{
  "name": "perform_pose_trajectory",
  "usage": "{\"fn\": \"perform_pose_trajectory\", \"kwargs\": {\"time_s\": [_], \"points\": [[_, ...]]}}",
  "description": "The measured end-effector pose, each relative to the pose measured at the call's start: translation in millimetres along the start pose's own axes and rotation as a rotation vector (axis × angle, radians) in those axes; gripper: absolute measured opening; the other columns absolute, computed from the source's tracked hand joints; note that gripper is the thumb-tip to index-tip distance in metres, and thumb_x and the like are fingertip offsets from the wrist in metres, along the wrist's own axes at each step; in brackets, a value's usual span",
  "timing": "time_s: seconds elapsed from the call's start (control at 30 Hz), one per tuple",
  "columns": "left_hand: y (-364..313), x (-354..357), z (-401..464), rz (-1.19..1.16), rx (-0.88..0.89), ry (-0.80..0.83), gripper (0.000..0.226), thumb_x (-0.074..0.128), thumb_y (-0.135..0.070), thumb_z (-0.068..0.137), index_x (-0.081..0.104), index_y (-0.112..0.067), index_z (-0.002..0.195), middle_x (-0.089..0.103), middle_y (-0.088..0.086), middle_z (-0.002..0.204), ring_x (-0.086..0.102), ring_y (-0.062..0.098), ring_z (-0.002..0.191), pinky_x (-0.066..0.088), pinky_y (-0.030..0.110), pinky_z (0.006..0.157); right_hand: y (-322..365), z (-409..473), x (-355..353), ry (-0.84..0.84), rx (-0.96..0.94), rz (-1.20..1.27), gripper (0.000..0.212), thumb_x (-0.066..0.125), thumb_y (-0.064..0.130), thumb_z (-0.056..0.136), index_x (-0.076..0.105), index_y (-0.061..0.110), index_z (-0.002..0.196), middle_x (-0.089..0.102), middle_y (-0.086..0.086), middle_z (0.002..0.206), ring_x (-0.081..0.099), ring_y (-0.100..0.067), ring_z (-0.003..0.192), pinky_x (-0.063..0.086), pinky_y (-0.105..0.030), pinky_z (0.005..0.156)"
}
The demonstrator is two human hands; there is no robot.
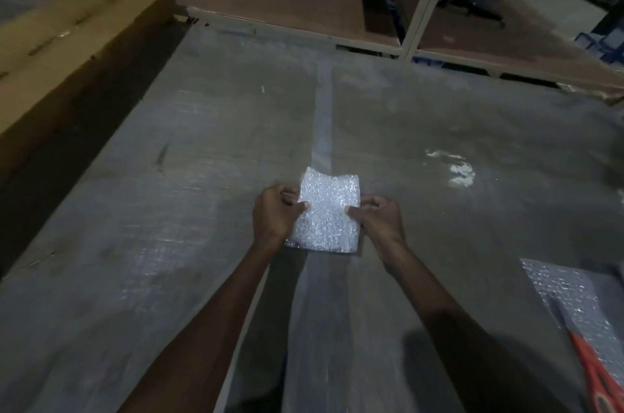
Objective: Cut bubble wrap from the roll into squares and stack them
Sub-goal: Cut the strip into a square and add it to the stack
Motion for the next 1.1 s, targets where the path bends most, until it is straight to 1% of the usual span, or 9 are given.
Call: {"fn": "perform_pose_trajectory", "kwargs": {"time_s": [0.1,0.17,0.23,0.33,0.43,0.5,0.67,0.9,1.1], "points": [[-3,0,0,0.222,0.112,0.007,0.024,0.084,-0.019,0.077,0.070,-0.015,0.096,0.070,-0.002,0.082,0.062,0.015,0.077,0.044,0.027,0.069,-3,8,6,-0.032,-0.052,-0.265,0.022,0.087,0.027,0.073,0.065,0.023,0.075,0.072,0.009,0.077,0.070,-0.017,0.074,0.056,-0.034,0.074],[-2,0,-2,0.330,0.193,0.003,0.018,0.079,-0.019,0.081,0.063,-0.018,0.089,0.067,-0.001,0.083,0.061,0.020,0.079,0.037,0.028,0.066,-5,8,6,-0.058,-0.120,-0.421,0.027,0.082,0.043,0.070,0.065,0.025,0.081,0.071,0.013,0.078,0.070,-0.014,0.076,0.058,-0.038,0.076],[5,2,-2,0.393,0.305,-0.018,0.016,0.074,-0.020,0.085,0.059,-0.018,0.091,0.063,0.001,0.091,0.061,0.026,0.086,0.040,0.031,0.068,-4,3,5,-0.116,-0.233,-0.562,0.030,0.077,0.046,0.078,0.067,0.025,0.096,0.071,0.010,0.097,0.068,-0.018,0.088,0.057,-0.040,0.080],[15,9,-5,0.479,0.475,0.020,0.036,0.060,-0.021,0.095,0.060,-0.006,0.128,0.060,0.013,0.128,0.058,0.034,0.116,0.050,0.043,0.094,-4,-9,13,-0.112,-0.460,-0.666,0.046,0.068,0.042,0.092,0.061,0.017,0.131,0.062,-0.003,0.131,0.062,-0.023,0.115,0.053,-0.041,0.094],[18,21,-9,0.644,0.566,0.207,0.057,0.028,-0.034,0.101,0.045,-0.004,0.146,0.040,0.016,0.155,0.033,0.035,0.145,0.024,0.053,0.118,-11,-13,32,0.074,-0.557,-0.743,0.055,0.056,0.036,0.102,0.048,0.008,0.148,0.047,-0.011,0.154,0.043,-0.026,0.142,0.035,-0.038,0.116],[24,26,-10,0.796,0.566,0.313,0.065,0.013,-0.040,0.101,0.032,-0.008,0.154,0.025,0.008,0.164,0.016,0.029,0.152,0.008,0.053,0.121,-17,-14,44,0.188,-0.534,-0.803,0.058,0.046,0.035,0.107,0.034,0.006,0.156,0.031,-0.012,0.164,0.025,-0.024,0.153,0.018,-0.034,0.123],[34,23,-12,0.905,0.566,0.312,0.073,0.003,-0.046,0.097,0.025,-0.012,0.157,0.020,0.003,0.165,0.012,0.026,0.153,0.003,0.060,0.118,-32,-11,46,0.242,-0.552,-0.904,0.063,0.028,0.042,0.110,0.014,0.011,0.162,0.006,-0.006,0.171,0.003,-0.017,0.157,-0.004,-0.031,0.123],[31,17,-11,1.014,0.511,0.341,0.077,-0.003,-0.054,0.093,0.011,-0.018,0.160,0.008,-0.003,0.168,-0.003,0.023,0.154,-0.007,0.059,0.118,-36,-7,25,0.293,-0.538,-1.065,0.070,0.023,0.052,0.108,0.003,0.014,0.163,-0.003,-0.003,0.171,-0.005,-0.017,0.157,-0.001,-0.042,0.125],[2,12,-41,0.959,0.558,0.306,0.083,-0.006,-0.051,0.090,0.021,-0.012,0.158,0.012,0.005,0.167,0.003,0.028,0.154,0.000,0.060,0.120,-6,-36,-10,0.217,-0.654,-1.058,0.069,0.026,0.051,0.108,0.012,0.012,0.163,0.008,-0.005,0.171,0.005,-0.021,0.157,0.010,-0.047,0.125]]}}
Point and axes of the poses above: each hand's wrist, its own z-axis towards the middle knuckle, its own x-axis out of the palm, y = z × x, the point moved 3 cm from there along z, towards the middle knuckle
